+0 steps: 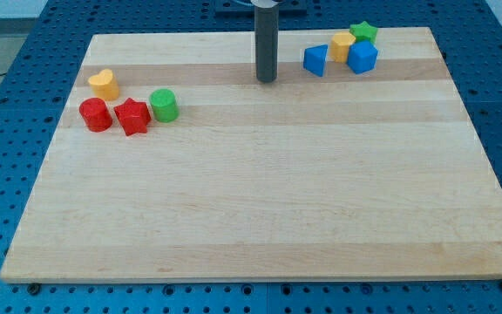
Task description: Move your arm to the top right of the board
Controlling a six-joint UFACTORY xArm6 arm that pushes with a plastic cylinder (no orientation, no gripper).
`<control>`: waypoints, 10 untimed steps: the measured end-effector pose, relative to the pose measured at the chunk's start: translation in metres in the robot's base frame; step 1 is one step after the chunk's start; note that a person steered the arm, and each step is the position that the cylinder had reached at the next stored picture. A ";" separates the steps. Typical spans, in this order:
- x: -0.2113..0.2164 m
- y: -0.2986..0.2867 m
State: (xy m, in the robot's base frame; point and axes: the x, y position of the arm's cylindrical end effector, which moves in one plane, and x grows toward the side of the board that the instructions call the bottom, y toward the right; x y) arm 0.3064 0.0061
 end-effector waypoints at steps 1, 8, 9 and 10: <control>0.002 0.000; 0.051 0.178; 0.067 0.133; 0.114 0.092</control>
State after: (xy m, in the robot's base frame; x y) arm 0.4202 0.0981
